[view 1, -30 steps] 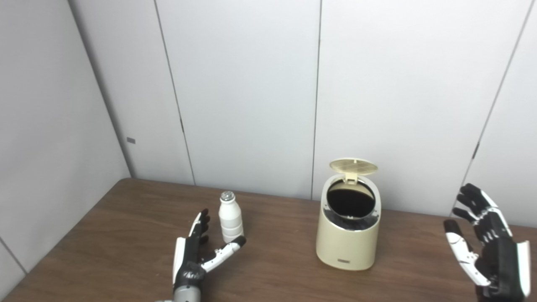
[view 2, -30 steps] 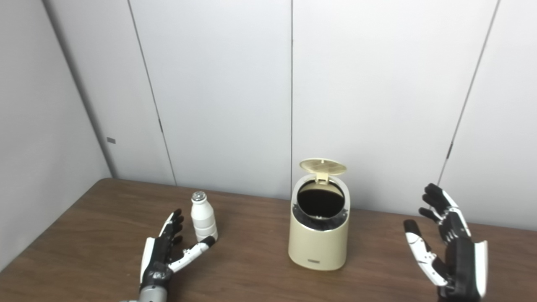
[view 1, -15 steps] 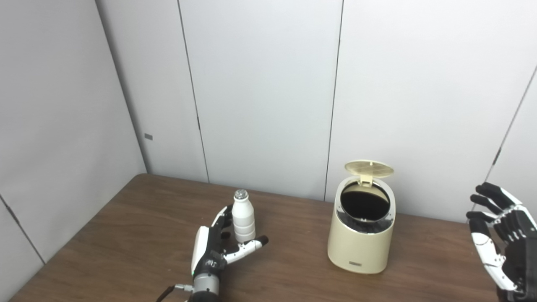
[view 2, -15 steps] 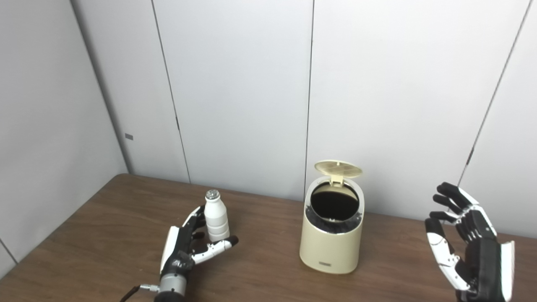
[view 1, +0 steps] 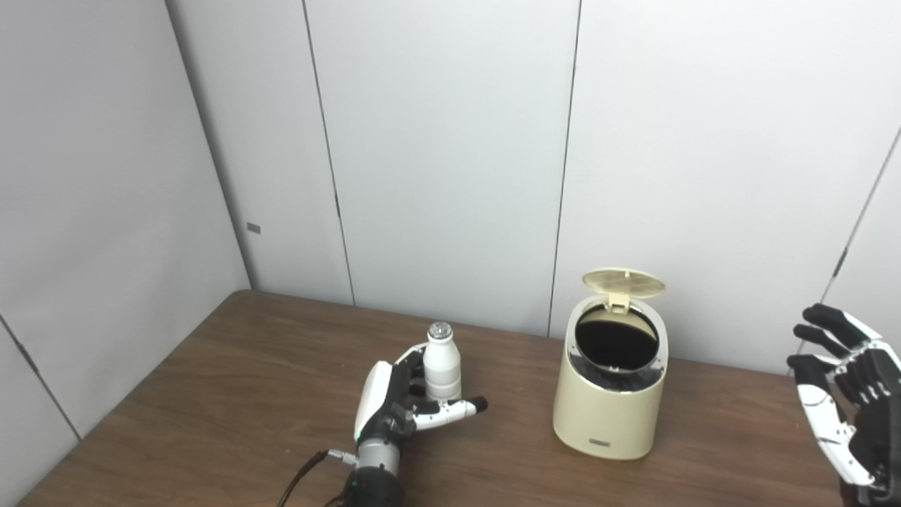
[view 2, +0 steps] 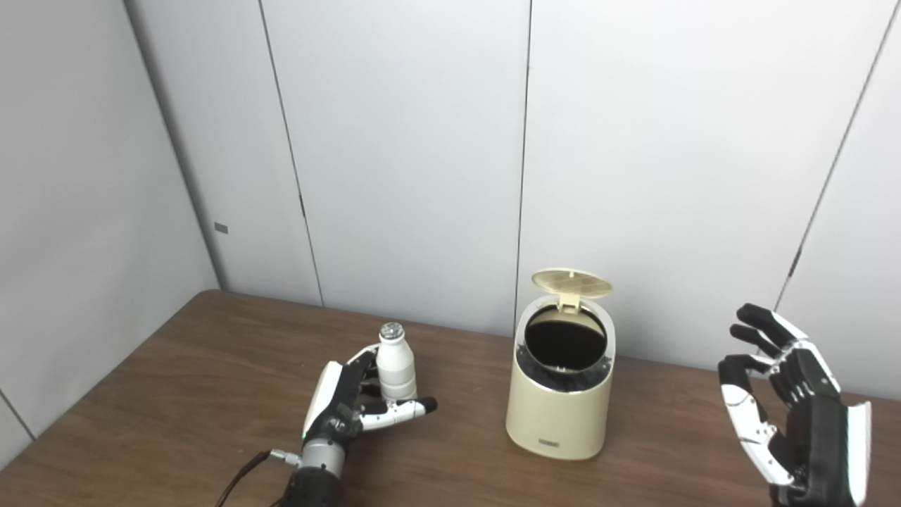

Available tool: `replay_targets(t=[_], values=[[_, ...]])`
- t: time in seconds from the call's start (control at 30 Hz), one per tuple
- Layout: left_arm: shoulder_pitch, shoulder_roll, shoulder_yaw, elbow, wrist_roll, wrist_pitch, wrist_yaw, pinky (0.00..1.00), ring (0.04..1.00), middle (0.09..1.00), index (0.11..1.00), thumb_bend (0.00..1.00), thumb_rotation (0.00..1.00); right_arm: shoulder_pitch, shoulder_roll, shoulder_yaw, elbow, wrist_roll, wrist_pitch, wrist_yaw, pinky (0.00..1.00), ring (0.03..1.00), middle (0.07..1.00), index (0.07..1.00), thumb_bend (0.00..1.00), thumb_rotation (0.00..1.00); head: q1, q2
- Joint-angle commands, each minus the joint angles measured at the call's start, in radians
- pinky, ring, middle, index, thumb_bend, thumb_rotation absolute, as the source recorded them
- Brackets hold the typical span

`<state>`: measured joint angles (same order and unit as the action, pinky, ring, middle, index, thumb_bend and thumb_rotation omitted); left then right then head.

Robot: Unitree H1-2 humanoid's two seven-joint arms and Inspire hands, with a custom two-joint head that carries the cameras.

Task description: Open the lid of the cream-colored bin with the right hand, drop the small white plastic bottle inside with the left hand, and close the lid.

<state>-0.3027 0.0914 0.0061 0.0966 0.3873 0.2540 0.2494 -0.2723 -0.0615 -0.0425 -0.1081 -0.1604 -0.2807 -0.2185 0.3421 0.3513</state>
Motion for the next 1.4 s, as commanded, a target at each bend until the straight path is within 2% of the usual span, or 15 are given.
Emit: replay_targets(t=[0.0,0.1,0.17,0.2,0.23,0.3,0.37,0.53,0.73,0.93,1.03,1.1,1.27,1.3,1.37], values=[[-0.058,-0.014,0.017,-0.002,0.024,-0.015,0.064,0.62,0.715,0.731,0.757,0.98,0.21,-0.033,0.005,-0.005,-0.038,0.008,-0.004,0.013,0.55,0.718,0.754,0.728,0.21,0.54,-0.002,-0.001],[-0.076,-0.05,0.058,0.033,0.003,-0.064,0.147,0.58,0.664,0.681,0.686,0.9,0.1,-0.032,0.01,-0.007,-0.049,0.018,0.012,0.018,0.54,0.72,0.756,0.727,0.19,0.51,-0.002,-0.001],[-0.098,-0.073,0.096,0.086,-0.018,-0.143,0.226,0.5,0.584,0.61,0.611,0.85,0.02,-0.031,0.014,-0.008,-0.055,0.029,0.024,0.023,0.55,0.724,0.759,0.728,0.19,0.5,-0.006,-0.001],[-0.109,-0.08,0.109,0.115,-0.021,-0.18,0.26,0.45,0.537,0.546,0.558,0.69,0.01,-0.03,0.015,-0.009,-0.057,0.031,0.026,0.025,0.55,0.724,0.759,0.726,0.19,0.49,-0.009,0.001],[-0.121,-0.083,0.12,0.146,-0.026,-0.221,0.289,0.42,0.503,0.513,0.527,0.61,0.01,-0.029,0.016,-0.009,-0.061,0.032,0.029,0.026,0.55,0.724,0.758,0.726,0.2,0.49,-0.009,0.001],[-0.137,-0.086,0.134,0.188,-0.044,-0.274,0.317,0.35,0.452,0.473,0.499,0.53,0.0,-0.027,0.019,-0.008,-0.071,0.028,0.039,0.028,0.55,0.725,0.758,0.724,0.2,0.5,-0.009,0.002],[-0.142,-0.086,0.138,0.206,-0.059,-0.307,0.322,0.31,0.433,0.463,0.489,0.51,0.0,-0.026,0.021,-0.007,-0.08,0.022,0.049,0.029,0.54,0.724,0.758,0.725,0.19,0.5,-0.009,0.002],[-0.14,-0.08,0.128,0.216,-0.069,-0.347,0.314,0.32,0.443,0.474,0.479,0.51,0.0,-0.028,0.031,-0.004,-0.092,0.014,0.066,0.028,0.53,0.716,0.753,0.721,0.18,0.48,-0.015,0.0],[-0.129,-0.069,0.12,0.206,-0.068,-0.354,0.299,0.29,0.423,0.47,0.484,0.51,0.0,-0.027,0.048,-0.001,-0.103,0.005,0.077,0.027,0.54,0.727,0.762,0.727,0.15,0.44,-0.028,-0.001],[-0.077,-0.061,0.09,0.054,-0.105,-0.388,0.208,0.31,0.435,0.473,0.483,0.51,0.0,-0.025,0.073,0.01,-0.103,-0.018,0.075,0.022,0.58,0.755,0.784,0.745,0.11,0.42,-0.104,0.003],[-0.06,-0.072,0.066,-0.033,-0.148,-0.585,0.191,0.37,0.465,0.499,0.457,0.5,0.0,-0.026,0.072,0.006,-0.044,-0.004,0.024,0.019,0.7,0.821,0.836,0.795,0.1,0.39,-0.132,-0.005],[-0.063,-0.082,0.052,-0.081,-0.164,-0.694,0.198,0.42,0.481,0.5,0.45,0.5,0.0,-0.029,0.066,0.0,0.013,0.016,-0.028,0.02,0.77,0.858,0.864,0.829,0.12,0.29,-0.148,-0.009],[-0.09,-0.08,-0.014,-0.182,-0.104,-0.724,0.251,0.47,0.524,0.479,0.442,0.5,0.0,-0.043,0.052,-0.008,0.136,0.002,-0.142,0.006,0.77,0.858,0.864,0.845,0.17,0.22,-0.185,-0.021],[-0.098,-0.077,-0.03,-0.178,-0.091,-0.724,0.261,0.49,0.492,0.483,0.463,0.5,0.0,-0.045,0.053,-0.009,0.149,0.002,-0.154,0.004,0.76,0.844,0.853,0.835,0.2,0.29,-0.193,-0.023],[-0.111,-0.065,-0.059,-0.162,-0.073,-0.724,0.281,0.58,0.476,0.492,0.465,0.5,0.0,-0.049,0.056,-0.009,0.165,0.003,-0.17,0.0,0.75,0.84,0.849,0.828,0.22,0.34,-0.201,-0.026]])
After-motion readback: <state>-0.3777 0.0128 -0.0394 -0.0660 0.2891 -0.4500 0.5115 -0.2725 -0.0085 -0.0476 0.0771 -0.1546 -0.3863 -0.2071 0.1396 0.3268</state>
